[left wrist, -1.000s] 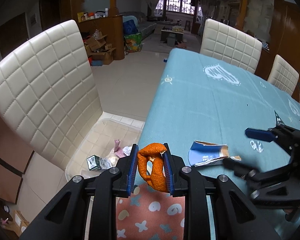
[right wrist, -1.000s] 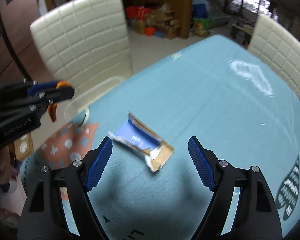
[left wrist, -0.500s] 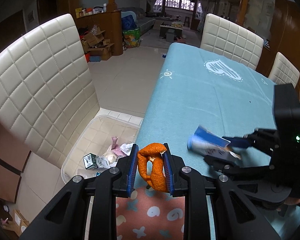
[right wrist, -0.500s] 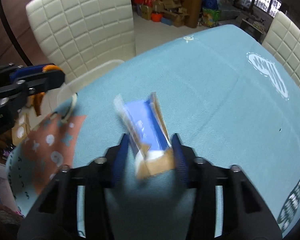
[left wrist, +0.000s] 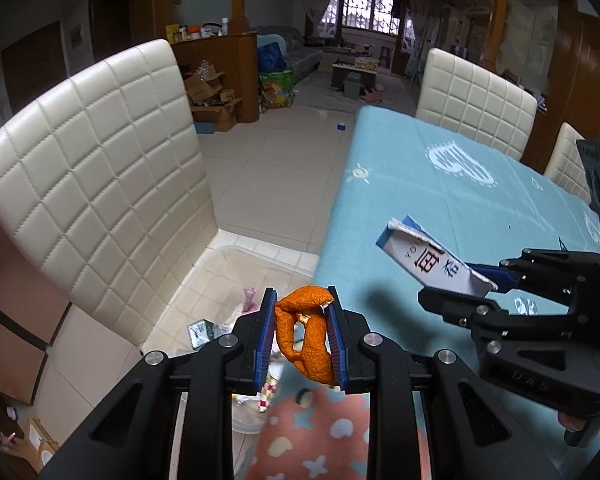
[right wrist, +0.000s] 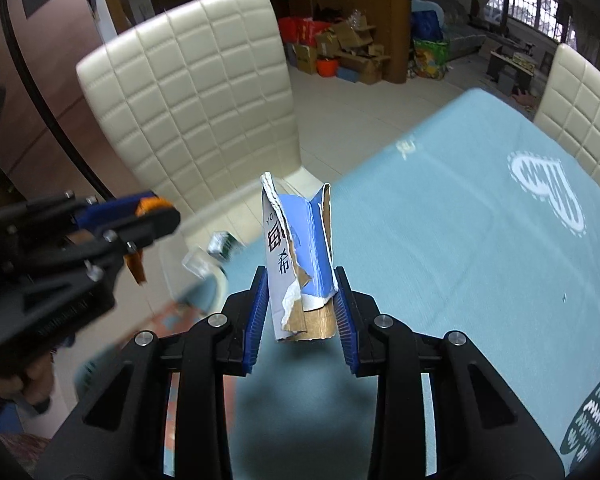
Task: Collect trash
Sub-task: 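Carry the peel and carton over the clear bin and release both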
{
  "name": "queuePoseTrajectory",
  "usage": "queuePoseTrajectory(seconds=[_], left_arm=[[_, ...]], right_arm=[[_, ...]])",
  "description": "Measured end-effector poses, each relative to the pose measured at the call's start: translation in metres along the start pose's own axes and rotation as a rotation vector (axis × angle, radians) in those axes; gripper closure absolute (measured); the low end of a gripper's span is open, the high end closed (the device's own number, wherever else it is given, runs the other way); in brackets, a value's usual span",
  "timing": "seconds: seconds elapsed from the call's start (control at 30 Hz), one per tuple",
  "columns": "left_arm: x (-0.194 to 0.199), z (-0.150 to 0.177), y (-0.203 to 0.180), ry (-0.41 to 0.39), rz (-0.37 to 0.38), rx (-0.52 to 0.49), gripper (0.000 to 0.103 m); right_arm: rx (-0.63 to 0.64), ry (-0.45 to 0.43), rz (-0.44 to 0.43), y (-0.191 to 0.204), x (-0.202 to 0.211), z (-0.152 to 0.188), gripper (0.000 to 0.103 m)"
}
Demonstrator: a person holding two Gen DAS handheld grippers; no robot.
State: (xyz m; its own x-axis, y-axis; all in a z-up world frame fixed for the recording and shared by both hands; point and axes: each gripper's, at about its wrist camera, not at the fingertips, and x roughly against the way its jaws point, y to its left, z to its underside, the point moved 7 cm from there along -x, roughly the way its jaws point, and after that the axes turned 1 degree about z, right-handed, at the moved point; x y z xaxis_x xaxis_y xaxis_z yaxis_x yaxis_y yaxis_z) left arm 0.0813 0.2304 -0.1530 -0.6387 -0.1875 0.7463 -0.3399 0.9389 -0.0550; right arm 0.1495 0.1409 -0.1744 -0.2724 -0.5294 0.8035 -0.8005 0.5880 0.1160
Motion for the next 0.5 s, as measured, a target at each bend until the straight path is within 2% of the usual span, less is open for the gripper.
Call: queuePoseTrajectory(seconds=[0.3, 0.5], left_arm=[[0.024, -0.026, 0.046, -0.083, -0.091, 0.038, 0.079], [0.026, -0.034, 0.067, -0.088, -0.116, 0.076, 0.079]], right_arm=[[0.048, -0.078, -0.059, 0.036, 0.016, -0.053, 0.068], [0.082, -0.103, -0.087, 0.054, 0.015, -0.072, 0.067]])
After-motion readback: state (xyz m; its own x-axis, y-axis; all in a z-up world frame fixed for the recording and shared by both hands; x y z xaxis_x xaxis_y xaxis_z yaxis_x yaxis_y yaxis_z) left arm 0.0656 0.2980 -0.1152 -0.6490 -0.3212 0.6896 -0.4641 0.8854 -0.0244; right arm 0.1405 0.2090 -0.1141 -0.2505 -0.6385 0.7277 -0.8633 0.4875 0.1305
